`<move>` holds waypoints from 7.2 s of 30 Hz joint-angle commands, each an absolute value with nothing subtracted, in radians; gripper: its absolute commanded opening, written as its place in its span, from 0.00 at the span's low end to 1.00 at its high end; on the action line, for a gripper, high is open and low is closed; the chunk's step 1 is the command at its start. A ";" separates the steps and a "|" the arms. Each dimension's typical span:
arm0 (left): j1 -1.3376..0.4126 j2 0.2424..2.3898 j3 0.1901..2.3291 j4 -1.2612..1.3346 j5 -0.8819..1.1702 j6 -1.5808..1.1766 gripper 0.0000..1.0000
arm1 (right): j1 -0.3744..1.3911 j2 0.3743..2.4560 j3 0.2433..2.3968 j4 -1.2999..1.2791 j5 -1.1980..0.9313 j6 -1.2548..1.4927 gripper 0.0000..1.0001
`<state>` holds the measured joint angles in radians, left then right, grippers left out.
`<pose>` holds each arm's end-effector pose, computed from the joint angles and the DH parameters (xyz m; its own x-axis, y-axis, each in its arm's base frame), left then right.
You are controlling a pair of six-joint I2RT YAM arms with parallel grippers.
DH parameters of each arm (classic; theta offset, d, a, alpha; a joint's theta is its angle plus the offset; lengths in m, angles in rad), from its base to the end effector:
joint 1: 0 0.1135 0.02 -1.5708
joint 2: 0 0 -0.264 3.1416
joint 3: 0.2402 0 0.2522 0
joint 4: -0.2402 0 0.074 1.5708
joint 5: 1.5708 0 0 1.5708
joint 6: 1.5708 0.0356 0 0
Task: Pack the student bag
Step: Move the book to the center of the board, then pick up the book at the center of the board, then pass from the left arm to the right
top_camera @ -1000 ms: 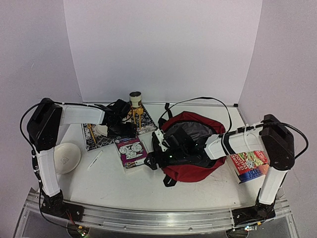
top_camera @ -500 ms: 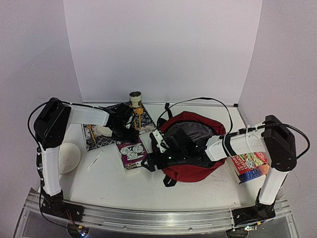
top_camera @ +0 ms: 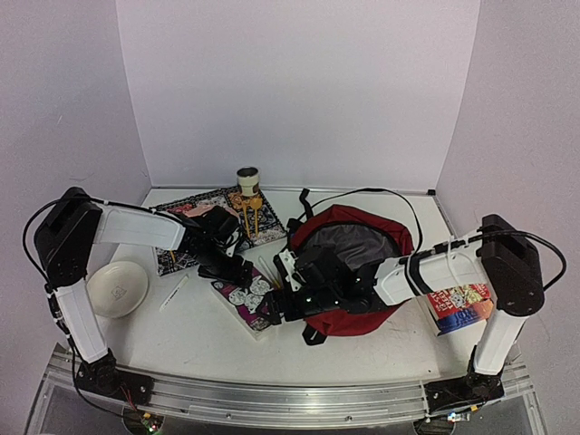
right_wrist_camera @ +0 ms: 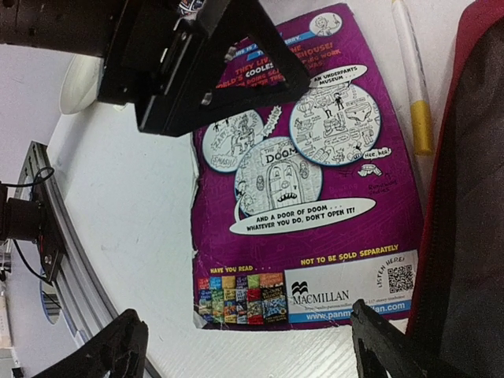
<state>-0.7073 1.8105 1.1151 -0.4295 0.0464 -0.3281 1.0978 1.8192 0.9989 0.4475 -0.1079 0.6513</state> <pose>0.2699 -0.2329 0.1602 -0.8633 0.3145 -0.3948 0.4079 0.8954 -0.1786 0.1778 0.3558 0.1913 -0.6962 -0.0374 -0.7169 -0.6396 0.4858 0.5958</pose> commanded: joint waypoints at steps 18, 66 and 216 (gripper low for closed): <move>-0.686 1.330 0.774 -0.322 0.049 -0.815 0.99 | 1.266 1.898 1.241 0.158 0.204 0.203 0.87; -0.689 1.328 0.565 -0.039 0.252 -1.060 0.96 | 1.255 2.066 1.343 0.094 0.309 0.239 0.00; -0.792 1.044 0.332 0.655 0.193 -1.311 0.28 | 0.922 1.654 0.775 1.284 -0.457 0.960 0.00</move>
